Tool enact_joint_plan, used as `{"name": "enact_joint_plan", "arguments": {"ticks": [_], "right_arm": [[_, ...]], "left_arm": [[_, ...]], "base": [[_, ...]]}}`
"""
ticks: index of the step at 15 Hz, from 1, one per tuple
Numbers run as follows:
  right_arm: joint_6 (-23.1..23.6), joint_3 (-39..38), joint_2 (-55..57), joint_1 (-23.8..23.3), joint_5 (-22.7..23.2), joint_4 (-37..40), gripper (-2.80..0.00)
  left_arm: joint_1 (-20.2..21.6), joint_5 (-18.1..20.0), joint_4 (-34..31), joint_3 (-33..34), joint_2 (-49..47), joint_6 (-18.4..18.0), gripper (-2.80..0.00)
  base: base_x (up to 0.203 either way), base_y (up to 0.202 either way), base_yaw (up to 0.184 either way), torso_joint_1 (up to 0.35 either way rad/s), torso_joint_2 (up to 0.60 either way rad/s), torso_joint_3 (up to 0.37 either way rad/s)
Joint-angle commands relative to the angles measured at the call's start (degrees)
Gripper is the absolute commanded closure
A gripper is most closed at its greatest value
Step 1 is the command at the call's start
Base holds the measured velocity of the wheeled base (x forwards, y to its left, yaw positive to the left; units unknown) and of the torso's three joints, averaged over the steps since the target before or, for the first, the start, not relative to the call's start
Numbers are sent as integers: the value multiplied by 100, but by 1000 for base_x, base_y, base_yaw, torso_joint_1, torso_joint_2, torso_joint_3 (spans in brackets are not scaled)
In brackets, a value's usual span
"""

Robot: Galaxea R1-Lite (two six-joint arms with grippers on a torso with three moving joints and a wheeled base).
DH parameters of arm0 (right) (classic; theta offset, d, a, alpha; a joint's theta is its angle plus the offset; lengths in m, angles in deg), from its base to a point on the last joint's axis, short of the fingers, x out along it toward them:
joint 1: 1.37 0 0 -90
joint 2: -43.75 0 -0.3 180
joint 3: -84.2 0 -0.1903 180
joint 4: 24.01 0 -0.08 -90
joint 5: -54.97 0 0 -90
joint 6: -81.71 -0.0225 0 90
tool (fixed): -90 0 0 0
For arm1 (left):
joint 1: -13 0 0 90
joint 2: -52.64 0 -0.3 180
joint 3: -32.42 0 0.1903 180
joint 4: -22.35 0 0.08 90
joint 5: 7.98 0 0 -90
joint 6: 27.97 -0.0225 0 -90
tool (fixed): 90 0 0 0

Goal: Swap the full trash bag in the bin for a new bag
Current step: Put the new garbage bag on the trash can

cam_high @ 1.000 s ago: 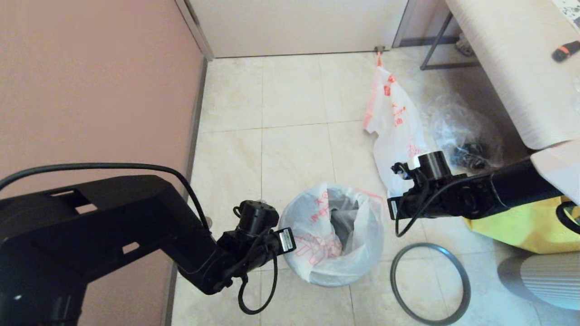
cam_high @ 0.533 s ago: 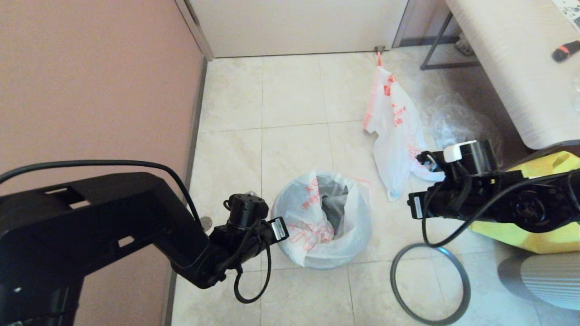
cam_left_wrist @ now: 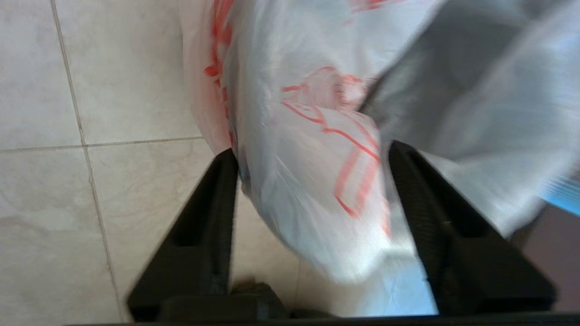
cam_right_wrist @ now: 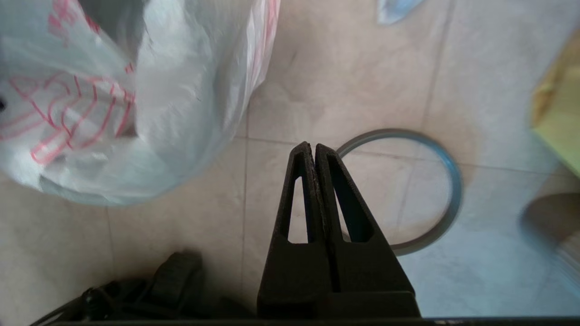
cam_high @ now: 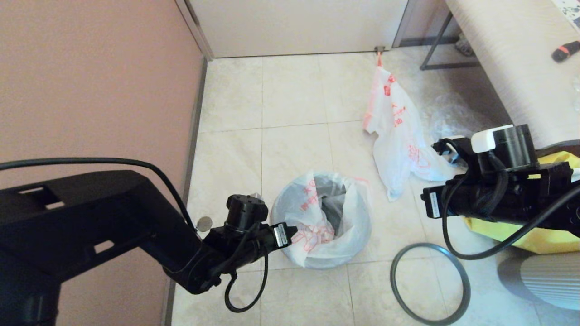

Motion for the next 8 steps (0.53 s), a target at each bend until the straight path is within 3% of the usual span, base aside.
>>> {"name": "enact_joint_plan", "arguments": {"ticks": [1, 2, 3, 5, 8], "right_arm": [[27, 225, -4, 162, -95, 118, 0], [150, 336, 37, 195, -116, 226, 0], [309, 503, 124, 232, -142, 330, 0], [490, 1076, 486, 453, -371, 571, 0], [603, 2381, 1342, 945, -748, 1124, 0]], "left_arm": [[-52, 14, -140, 51, 630, -30, -280], [-71, 25, -374, 42, 994, -108, -280], [-90, 31, -661, -3, 1377, -184, 0], [-122, 40, -1745, -307, 2042, -293, 0], [-19, 17, -3254, -1106, 2314, -354, 0]], "base": [[0, 0, 0, 0, 0, 0], [0, 0, 0, 0, 0, 0], [0, 0, 0, 0, 0, 0], [0, 0, 0, 0, 0, 0], [0, 0, 0, 0, 0, 0]]}}
